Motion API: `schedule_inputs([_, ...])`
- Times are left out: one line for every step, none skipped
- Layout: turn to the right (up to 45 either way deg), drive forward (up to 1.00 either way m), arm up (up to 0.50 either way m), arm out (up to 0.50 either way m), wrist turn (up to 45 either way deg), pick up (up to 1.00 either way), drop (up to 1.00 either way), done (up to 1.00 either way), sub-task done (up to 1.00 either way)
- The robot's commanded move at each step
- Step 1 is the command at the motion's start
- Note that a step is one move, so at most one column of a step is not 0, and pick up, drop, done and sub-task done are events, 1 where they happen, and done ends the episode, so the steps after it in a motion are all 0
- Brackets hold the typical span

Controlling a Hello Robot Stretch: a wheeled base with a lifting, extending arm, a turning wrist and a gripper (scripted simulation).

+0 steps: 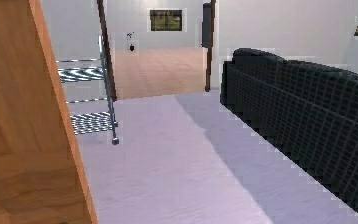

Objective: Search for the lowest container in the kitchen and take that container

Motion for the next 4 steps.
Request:
schedule_inputs([0.0,1.00,0.00,0.00,0.0,0.00,0.00,0.00,0.00])
schedule_inputs([0.0,1.00,0.00,0.00,0.0,0.00,0.00,0.00,0.00])
schedule_inputs([0.0,1.00,0.00,0.00,0.0,0.00,0.00,0.00,0.00])
schedule_inputs([-12.0,0.00,0.00,0.00,0.0,0.00,0.00,0.00,0.00])
